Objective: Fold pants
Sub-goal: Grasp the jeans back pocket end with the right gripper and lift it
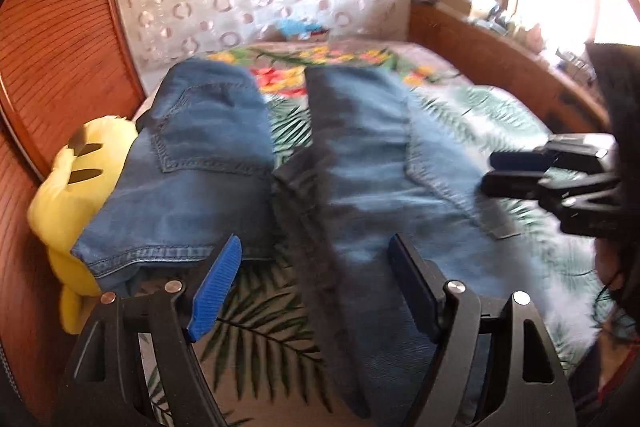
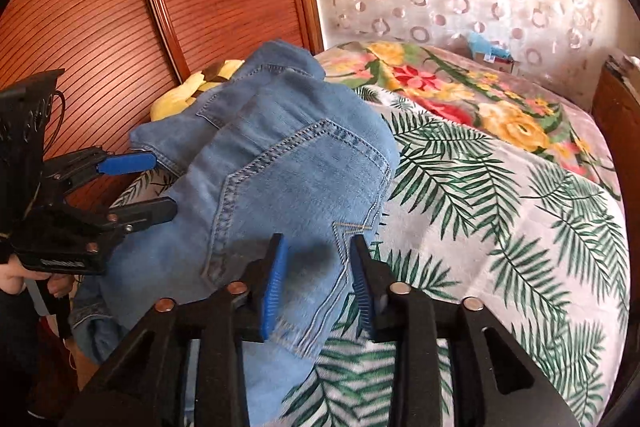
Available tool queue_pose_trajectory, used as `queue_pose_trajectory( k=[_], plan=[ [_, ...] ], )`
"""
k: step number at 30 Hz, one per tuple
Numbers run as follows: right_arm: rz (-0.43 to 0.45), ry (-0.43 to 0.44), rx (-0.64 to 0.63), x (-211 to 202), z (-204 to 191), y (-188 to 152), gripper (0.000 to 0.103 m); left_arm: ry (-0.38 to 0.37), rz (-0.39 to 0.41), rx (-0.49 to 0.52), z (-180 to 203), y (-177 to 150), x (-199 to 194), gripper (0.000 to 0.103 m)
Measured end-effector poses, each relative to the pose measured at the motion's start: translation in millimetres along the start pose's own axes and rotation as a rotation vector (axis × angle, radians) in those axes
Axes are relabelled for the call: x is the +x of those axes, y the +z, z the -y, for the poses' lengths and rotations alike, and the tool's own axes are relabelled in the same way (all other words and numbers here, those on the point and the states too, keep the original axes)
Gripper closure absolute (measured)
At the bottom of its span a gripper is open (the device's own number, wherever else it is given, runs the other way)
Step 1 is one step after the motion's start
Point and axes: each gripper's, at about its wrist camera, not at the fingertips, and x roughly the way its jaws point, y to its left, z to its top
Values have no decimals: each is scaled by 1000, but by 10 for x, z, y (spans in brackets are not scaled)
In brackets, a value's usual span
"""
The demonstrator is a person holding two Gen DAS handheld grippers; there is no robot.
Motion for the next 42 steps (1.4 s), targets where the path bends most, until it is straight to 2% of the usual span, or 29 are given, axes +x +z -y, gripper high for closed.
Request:
queue_pose_trajectory(
  k=[6, 9, 10, 18, 22, 25, 31, 38, 41, 42],
  plan=[
    [-32, 12, 6, 354, 92, 86, 45, -23, -61, -36, -82, -125, 216, 25],
    [-38, 7, 19, 524, 181, 123, 33, -56, -76, -52, -115, -166, 289, 25],
    [-42, 11, 31, 572, 215, 119, 32, -73, -83, -64, -137, -168, 316, 25],
    [-61, 91, 81, 813, 352, 163, 31, -198, -125, -132, -248, -88, 477, 25],
    [-70, 144, 107, 923, 468, 191, 31, -261, -141, -196, -319, -75, 539, 25],
    [-77, 188, 141, 1010, 576, 199, 31, -280, -133, -205, -298, -61, 534, 27],
    [-75, 168, 117, 1055, 557, 219, 31, -300, -133, -215, -268, -128, 468, 34],
    [-74, 166, 118, 1103, 557, 211, 31, -334, -137, -226, -280, -243, 418, 36],
    [-78, 195, 143, 1104, 561, 206, 33, -380, -140, -243, -296, -220, 448, 48],
    [-78, 198, 141, 1111, 558, 208, 39, -385, -138, -248, -290, -210, 462, 48]
  ],
)
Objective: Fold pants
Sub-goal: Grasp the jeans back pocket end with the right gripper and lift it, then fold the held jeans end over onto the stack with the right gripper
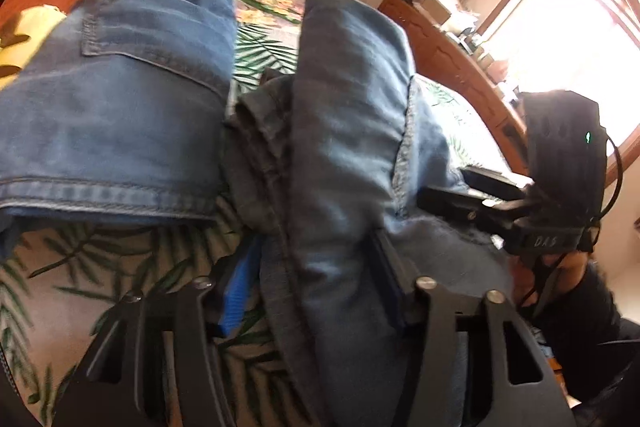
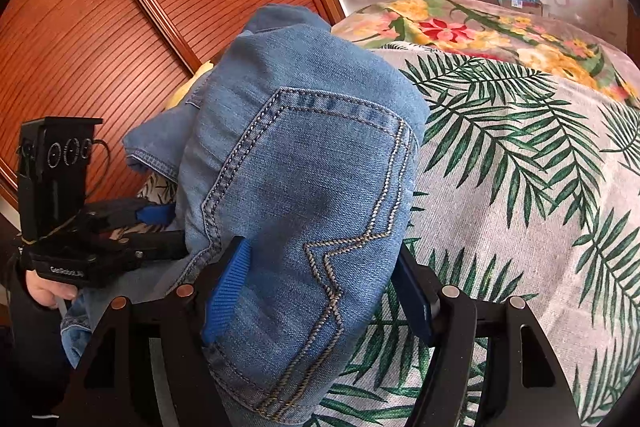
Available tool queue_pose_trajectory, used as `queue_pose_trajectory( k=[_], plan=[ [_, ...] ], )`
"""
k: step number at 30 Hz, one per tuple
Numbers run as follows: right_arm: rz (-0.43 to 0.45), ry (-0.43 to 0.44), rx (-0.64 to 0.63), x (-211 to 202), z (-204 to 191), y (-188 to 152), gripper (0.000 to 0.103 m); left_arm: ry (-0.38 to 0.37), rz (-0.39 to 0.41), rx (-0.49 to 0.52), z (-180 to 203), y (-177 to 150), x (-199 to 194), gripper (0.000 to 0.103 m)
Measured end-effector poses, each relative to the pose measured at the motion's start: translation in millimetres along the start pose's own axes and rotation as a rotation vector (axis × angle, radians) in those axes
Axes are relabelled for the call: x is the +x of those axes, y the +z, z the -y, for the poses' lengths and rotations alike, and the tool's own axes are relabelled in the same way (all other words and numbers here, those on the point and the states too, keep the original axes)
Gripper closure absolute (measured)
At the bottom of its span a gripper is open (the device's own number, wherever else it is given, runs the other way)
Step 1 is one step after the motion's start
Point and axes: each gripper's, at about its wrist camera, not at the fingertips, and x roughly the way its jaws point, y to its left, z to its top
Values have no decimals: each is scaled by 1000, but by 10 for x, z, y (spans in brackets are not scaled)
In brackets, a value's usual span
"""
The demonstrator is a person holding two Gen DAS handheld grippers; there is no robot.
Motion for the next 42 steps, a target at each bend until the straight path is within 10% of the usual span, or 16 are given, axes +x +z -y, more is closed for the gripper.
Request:
queue_pose_trajectory(
  k=[7, 24, 36, 42],
  plan=[
    [44, 46, -21, -157, -82, 87, 76, -15, 34, -1, 74, 31, -155, 76],
    [203, 54, -294, -978, -1037, 806, 81, -99, 288, 39, 242, 384, -1148, 89],
    [287, 217, -366, -674, -1716, 1643, 81, 142, 438, 59, -320, 887, -2203, 89],
    [275, 225, -124, 210, -1122, 1635, 79, 332, 298, 75, -867, 1250, -1635, 89]
  ],
)
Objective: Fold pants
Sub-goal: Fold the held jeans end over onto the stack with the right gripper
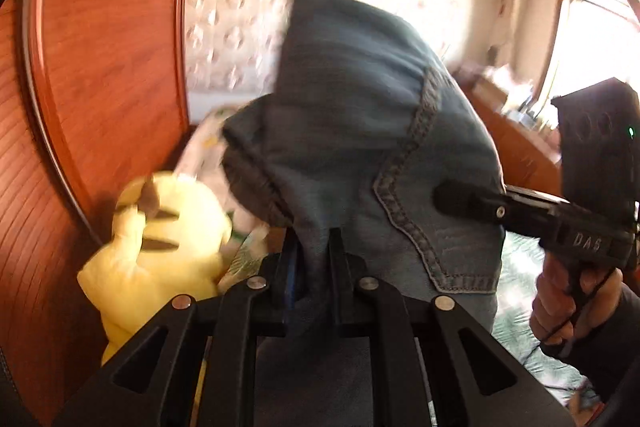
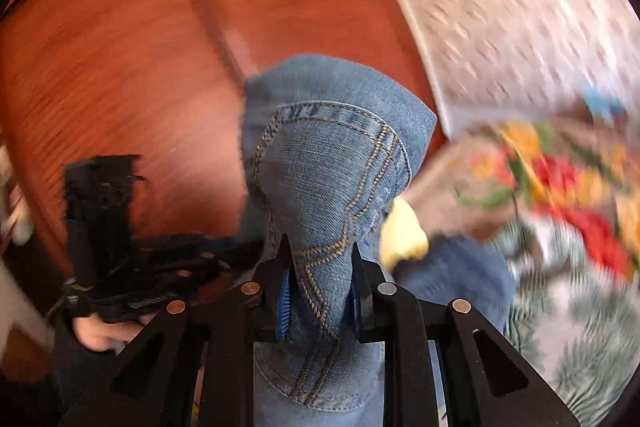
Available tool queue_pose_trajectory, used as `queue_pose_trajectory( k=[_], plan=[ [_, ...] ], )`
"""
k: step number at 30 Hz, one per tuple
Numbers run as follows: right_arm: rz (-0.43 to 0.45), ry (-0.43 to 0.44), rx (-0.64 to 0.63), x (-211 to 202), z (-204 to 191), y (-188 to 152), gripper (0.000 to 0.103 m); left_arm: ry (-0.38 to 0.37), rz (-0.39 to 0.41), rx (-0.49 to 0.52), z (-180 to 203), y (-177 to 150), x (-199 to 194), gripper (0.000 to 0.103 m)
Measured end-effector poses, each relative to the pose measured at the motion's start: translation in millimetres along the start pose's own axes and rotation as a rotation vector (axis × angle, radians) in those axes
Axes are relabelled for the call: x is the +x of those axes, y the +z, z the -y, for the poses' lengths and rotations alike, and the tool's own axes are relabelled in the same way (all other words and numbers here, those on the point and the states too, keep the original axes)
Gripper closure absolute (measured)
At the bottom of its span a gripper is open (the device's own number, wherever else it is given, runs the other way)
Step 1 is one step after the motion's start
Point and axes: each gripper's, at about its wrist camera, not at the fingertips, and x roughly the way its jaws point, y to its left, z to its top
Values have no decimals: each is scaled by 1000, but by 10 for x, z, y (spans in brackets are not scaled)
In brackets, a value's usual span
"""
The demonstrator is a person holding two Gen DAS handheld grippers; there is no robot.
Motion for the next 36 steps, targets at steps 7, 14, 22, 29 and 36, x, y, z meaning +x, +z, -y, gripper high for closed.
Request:
queue_pose_trajectory(
  k=[7, 14, 22, 29, 36],
  plan=[
    [-136, -220, 42, 433, 624, -561, 58, 32, -159, 18, 14, -276, 908, 89],
    [-95, -301, -6, 3, 496, -396, 49, 79, -171, 57, 56, -237, 863, 89],
    [-17, -217, -105, -155, 78, -244, 49, 77, -167, 25, -22, -287, 876, 89],
    [-154, -297, -103, 261, 287, -360, 50, 75, -188, 27, 0, -325, 932, 89],
    [-171, -326, -47, 205, 322, -478, 50, 82, -184, 19, 36, -324, 928, 89]
  ],
)
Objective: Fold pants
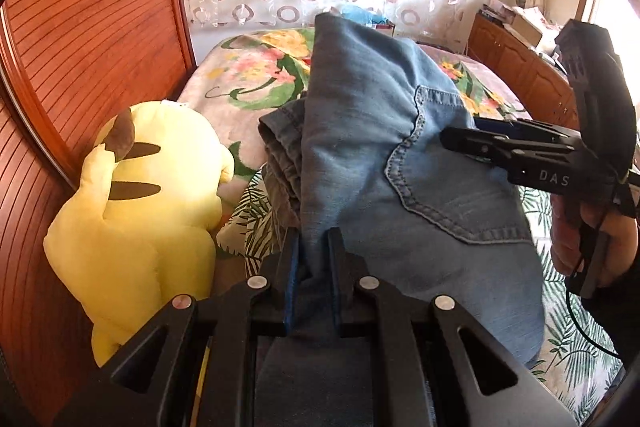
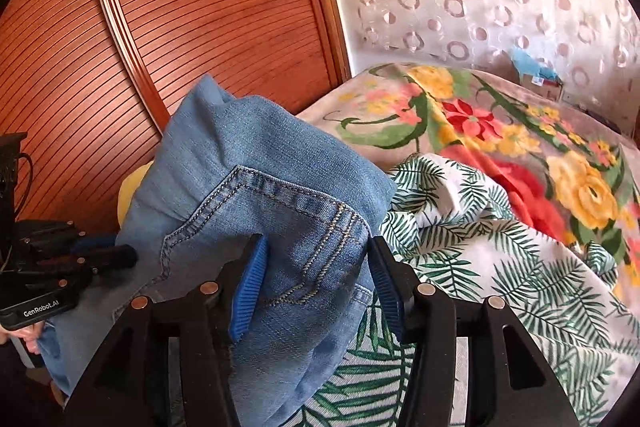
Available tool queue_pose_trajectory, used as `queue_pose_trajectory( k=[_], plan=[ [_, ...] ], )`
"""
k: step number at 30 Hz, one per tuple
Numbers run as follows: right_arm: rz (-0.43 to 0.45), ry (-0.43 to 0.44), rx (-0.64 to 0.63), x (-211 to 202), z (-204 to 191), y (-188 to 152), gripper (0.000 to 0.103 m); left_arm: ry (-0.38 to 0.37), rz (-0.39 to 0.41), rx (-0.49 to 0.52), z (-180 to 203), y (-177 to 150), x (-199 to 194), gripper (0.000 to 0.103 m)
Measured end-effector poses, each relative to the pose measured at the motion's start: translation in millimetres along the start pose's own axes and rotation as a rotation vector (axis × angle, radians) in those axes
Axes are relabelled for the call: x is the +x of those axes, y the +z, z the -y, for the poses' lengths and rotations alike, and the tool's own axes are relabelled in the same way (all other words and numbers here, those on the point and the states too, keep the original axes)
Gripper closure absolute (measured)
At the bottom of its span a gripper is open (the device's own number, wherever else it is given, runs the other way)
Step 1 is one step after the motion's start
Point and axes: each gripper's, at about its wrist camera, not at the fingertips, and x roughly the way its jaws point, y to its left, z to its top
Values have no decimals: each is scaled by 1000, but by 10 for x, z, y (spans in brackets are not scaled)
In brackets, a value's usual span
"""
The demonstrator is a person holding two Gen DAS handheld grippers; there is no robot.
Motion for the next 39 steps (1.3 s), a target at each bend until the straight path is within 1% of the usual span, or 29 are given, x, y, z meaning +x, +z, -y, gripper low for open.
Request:
queue_pose_trajectory(
  k=[4, 5, 7, 8, 9, 11, 13, 14, 15, 16, 17, 18, 20, 22, 23, 25, 30, 39],
  plan=[
    [57, -6, -19, -163, -110, 46, 50, 16, 36, -9, 18, 22, -188, 89],
    [83, -2, -33, -273, -166, 45, 50, 14, 53, -7, 34, 35, -250, 89],
    [125, 17, -62, -355, -186, -59, 50, -12, 107, -6, 75, 91, -411, 89],
    [147, 18, -74, -427, -228, -84, 53, -17, 120, -5, 96, 124, -463, 89],
    [160, 23, -83, -489, -252, -101, 60, -16, 128, -3, 120, 154, -504, 89],
    [146, 29, -92, -559, -277, -160, 62, -13, 149, 7, 194, 212, -591, 89],
    [149, 17, -90, -670, -286, -250, 62, -9, 157, 26, 275, 238, -640, 87],
    [150, 9, -88, -734, -295, -284, 62, 4, 168, 42, 325, 240, -668, 84],
    [148, 7, -80, -781, -306, -335, 62, 18, 177, 54, 365, 240, -689, 73],
    [147, 8, -73, -828, -307, -366, 62, 32, 190, 60, 404, 234, -715, 65],
    [146, 6, -66, -896, -310, -395, 62, 31, 197, 60, 430, 230, -735, 63],
    [146, 0, -62, -948, -310, -430, 62, 24, 200, 59, 456, 226, -756, 57],
    [147, -11, -54, -1085, -300, -461, 62, 25, 208, 66, 526, 209, -798, 52],
    [152, -20, -51, -1226, -333, -501, 62, 32, 229, 84, 634, 173, -868, 24],
    [156, -26, -49, -1327, -337, -538, 62, 23, 247, 88, 678, 153, -912, 21],
    [166, -33, -43, -1550, -357, -623, 62, 6, 269, 87, 774, 119, -1006, 21],
    [198, -66, -29, -2117, -358, -869, 62, 12, 321, 92, 1066, 24, -1262, 19],
    [283, -141, -32, -3207, -525, -1327, 62, -37, 391, 129, 1564, -173, -1784, 19]
  ],
)
